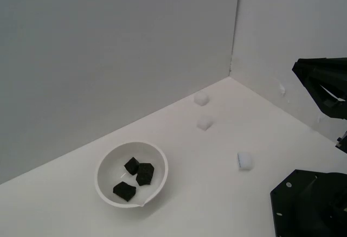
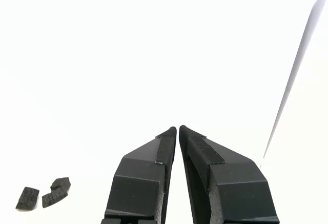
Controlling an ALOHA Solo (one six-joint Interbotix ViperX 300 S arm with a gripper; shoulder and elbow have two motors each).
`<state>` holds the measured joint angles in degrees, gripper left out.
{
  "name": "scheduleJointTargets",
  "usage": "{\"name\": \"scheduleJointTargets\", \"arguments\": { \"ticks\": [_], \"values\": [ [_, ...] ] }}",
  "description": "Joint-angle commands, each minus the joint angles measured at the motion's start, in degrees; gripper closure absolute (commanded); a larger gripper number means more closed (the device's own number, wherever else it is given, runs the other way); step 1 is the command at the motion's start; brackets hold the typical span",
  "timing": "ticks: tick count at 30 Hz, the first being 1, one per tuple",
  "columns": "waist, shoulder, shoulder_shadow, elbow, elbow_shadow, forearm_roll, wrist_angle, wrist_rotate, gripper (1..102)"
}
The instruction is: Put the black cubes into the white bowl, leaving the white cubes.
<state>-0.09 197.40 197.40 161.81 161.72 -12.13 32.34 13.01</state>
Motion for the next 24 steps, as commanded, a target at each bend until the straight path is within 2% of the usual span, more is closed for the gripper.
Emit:
{"name": "scheduleJointTargets", "arguments": {
  "ticks": [1, 24],
  "values": [
    [0.09, 0.62, 0.62, 0.26, 0.09, -0.53, 0.26, 0.88, 100],
    [0.09, 1.67, 1.58, 0.35, 0.18, -0.62, 0.26, 0.88, 100]
  ]
}}
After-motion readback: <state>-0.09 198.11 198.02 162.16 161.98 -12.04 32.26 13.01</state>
